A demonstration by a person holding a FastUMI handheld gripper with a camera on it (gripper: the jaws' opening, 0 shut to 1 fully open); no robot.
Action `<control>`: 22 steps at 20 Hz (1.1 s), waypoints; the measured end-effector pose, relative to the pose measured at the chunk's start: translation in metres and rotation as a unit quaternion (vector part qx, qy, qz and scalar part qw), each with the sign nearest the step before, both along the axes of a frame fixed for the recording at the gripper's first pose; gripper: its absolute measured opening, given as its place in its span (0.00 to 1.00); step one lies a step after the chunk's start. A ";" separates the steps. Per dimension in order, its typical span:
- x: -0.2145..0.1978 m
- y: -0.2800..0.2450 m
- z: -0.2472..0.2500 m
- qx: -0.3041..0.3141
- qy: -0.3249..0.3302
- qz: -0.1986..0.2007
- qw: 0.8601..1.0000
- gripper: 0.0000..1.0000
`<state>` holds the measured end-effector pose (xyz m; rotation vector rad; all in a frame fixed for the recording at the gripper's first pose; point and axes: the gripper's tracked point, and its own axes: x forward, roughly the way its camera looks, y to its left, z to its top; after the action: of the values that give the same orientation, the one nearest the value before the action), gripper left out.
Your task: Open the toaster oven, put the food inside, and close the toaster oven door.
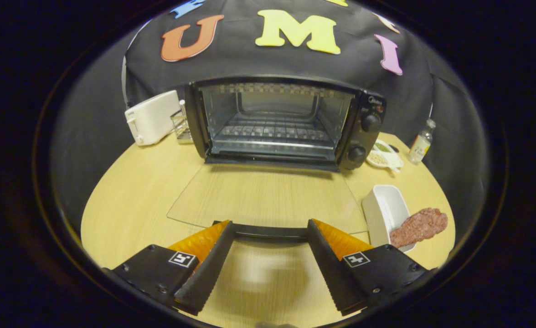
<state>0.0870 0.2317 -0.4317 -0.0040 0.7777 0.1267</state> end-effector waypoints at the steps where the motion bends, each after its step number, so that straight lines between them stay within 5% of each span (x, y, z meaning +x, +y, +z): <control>1: -0.003 -0.004 -0.006 0.000 0.012 -0.010 1.000 1.00; 15: -0.010 -0.008 0.000 0.000 -0.006 0.011 1.000 1.00; 22: -0.002 -0.115 0.073 -0.032 -0.090 0.007 0.995 1.00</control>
<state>0.0848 0.1171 -0.3586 -0.0816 0.6006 0.1126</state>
